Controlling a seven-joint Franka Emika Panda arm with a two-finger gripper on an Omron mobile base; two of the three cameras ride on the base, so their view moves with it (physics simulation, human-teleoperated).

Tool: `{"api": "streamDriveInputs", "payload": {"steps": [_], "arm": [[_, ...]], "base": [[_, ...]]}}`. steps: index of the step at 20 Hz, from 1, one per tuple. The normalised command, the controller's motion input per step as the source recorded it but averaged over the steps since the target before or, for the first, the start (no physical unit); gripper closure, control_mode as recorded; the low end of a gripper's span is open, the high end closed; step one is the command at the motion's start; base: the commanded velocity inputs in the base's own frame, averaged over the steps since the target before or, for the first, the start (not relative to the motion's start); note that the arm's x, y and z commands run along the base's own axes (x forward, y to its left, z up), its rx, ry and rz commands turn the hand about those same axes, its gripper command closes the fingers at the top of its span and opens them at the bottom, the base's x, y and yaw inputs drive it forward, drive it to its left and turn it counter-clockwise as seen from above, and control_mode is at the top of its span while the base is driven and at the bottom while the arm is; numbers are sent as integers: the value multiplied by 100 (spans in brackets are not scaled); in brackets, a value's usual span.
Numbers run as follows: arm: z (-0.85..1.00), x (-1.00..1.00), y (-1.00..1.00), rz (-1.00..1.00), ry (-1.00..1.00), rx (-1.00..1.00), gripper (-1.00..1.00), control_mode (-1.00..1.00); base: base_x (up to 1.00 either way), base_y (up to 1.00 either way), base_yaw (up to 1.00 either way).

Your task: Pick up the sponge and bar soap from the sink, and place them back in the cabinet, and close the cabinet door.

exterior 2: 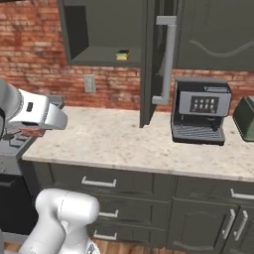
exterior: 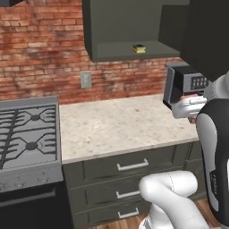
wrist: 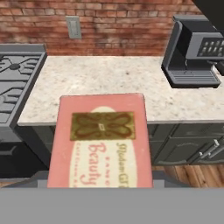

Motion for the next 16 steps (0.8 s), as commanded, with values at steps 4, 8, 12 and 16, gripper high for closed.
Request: {"api": "streamDriveInputs", "payload": {"steps": [4, 8, 12, 16], "arm": [[0, 0, 0, 0, 0, 0, 100, 100], [0, 0, 0, 0, 0, 0, 100, 100], [0, 0, 0, 0, 0, 0, 100, 100], [0, 0, 0, 0, 0, 0, 100, 100]], "base": [[46, 0, -13], [30, 0, -7], [38, 0, -8], [43, 0, -7]]}}
